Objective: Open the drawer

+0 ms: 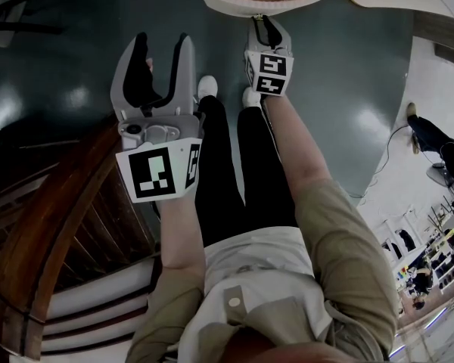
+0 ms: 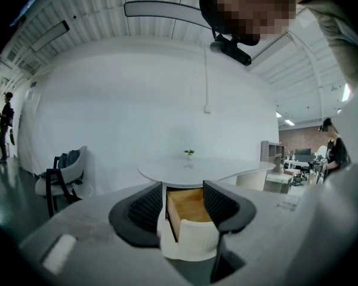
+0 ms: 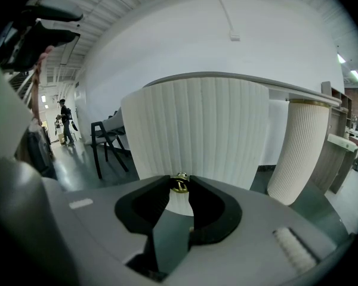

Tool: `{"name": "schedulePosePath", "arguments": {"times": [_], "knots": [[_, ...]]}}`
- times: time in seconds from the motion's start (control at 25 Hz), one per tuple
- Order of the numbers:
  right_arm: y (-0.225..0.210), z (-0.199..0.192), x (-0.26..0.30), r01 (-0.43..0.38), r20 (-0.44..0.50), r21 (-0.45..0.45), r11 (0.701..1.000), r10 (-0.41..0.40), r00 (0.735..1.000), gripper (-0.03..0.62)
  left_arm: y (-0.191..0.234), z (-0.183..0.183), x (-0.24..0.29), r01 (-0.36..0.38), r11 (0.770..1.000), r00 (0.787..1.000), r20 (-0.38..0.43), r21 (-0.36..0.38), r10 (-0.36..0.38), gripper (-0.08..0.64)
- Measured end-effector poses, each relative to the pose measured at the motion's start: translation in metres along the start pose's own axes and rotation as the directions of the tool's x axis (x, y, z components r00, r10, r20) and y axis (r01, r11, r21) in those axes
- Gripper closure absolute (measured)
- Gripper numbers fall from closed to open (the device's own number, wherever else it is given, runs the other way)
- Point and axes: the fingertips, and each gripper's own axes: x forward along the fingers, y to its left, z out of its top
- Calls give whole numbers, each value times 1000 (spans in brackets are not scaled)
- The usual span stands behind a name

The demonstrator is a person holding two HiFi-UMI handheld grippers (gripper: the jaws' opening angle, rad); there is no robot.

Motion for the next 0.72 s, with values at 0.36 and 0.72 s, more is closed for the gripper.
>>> {"name": "schedulePosePath", "arguments": {"times": [0.36, 0.72], "knots": [[1, -1, -5, -1, 4, -12, 1000, 1, 1000, 488, 2, 2, 2, -12, 1000, 1000, 10, -6, 12, 348], [5, -7, -15, -5, 1, -13, 1000, 5, 1000, 488, 4, 3, 2, -19, 1000, 1000, 11, -3, 19, 348]]}}
